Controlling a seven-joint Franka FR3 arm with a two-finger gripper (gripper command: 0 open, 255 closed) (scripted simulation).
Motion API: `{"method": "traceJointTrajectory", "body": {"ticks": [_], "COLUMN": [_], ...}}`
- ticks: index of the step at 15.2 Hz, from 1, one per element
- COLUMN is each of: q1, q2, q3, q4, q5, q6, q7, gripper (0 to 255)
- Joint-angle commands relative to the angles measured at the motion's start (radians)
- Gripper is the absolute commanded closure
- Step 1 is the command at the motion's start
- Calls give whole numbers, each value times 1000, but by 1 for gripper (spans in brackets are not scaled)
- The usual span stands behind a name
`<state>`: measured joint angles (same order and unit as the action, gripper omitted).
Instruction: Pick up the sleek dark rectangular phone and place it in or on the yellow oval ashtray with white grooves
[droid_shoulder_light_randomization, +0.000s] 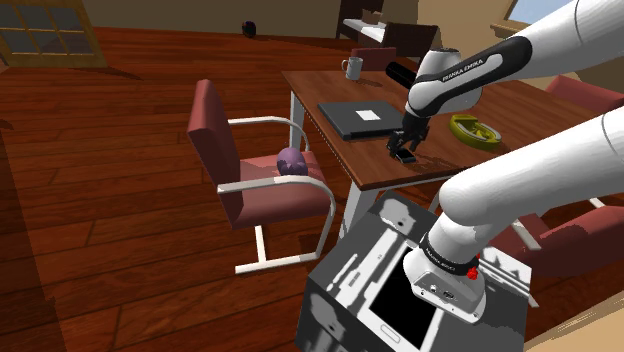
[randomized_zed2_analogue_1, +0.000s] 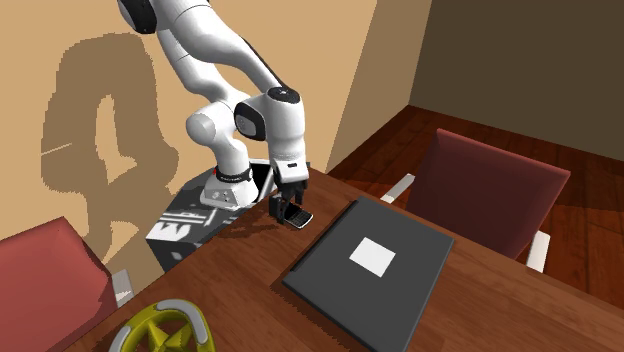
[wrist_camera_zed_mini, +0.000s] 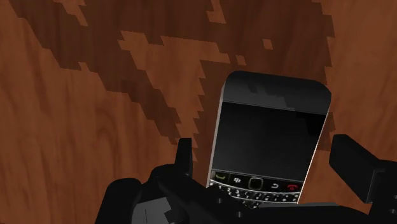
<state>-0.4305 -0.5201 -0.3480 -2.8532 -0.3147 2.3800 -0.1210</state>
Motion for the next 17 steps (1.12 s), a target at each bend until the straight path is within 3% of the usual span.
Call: {"method": "traceJointTrajectory", "body": {"ticks": [1, 3, 4, 13, 17], "q1": [0, 0, 0, 0, 1], "q2": [1, 1, 1, 1, -49], "q3": [0, 0, 0, 0, 12], "q4": [0, 0, 0, 0, 26], "q5": [0, 0, 0, 0, 10], "q6": [1, 1, 1, 1, -75], "q7": [0, 0, 0, 0, -4], "gripper": [0, 0, 255, 255, 255]}}
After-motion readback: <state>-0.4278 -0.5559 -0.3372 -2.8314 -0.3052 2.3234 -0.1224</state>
